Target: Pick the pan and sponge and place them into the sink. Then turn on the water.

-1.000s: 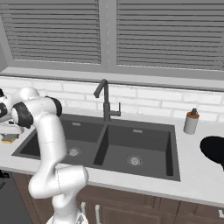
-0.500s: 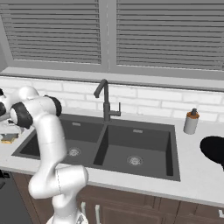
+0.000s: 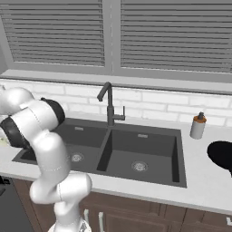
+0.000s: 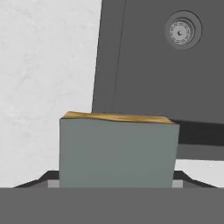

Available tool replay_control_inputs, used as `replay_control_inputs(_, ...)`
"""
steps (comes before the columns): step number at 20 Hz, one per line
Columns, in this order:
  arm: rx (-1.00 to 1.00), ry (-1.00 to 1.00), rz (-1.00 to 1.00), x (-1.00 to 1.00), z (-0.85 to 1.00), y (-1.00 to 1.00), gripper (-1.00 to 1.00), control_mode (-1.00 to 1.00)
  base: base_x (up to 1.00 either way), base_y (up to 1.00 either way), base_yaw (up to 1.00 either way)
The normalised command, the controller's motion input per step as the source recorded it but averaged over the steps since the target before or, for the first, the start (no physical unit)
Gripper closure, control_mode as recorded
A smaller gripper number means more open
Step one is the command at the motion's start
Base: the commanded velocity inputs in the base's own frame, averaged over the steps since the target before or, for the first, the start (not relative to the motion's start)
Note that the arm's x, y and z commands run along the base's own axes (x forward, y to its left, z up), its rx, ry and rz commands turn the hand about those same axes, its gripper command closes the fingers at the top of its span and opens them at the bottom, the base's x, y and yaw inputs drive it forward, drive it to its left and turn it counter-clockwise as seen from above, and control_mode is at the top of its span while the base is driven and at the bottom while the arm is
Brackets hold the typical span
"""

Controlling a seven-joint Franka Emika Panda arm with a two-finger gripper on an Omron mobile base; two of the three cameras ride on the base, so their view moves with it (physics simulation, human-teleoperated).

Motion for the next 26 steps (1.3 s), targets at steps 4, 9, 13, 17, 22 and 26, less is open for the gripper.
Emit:
replay_control_inputs(4,0.0,0.14,0.0,-0.45,0.99,-0.96,1.0,-1.0,0.0,0.0,0.0)
replay_control_inputs(9,0.0,0.18,-0.01,-0.13,0.66,-1.0,1.0,-1.0,0.0,0.0,0.0)
replay_control_inputs(13,0.0,0.08,0.0,0.0,0.03,-1.0,1.0,-1.0,0.0,0.0,0.0)
replay_control_inputs(17,-0.05,0.0,0.02,0.0,-0.05,-0.7,1.0,-1.0,0.0,0.0,0.0)
replay_control_inputs(22,-0.12,0.0,0.0,-0.05,0.0,-0.78,1.0,-1.0,0.0,0.0,0.0)
replay_control_inputs(26,-0.01,0.06,0.0,-0.02,0.01,-0.98,1.0,-1.0,0.0,0.0,0.0)
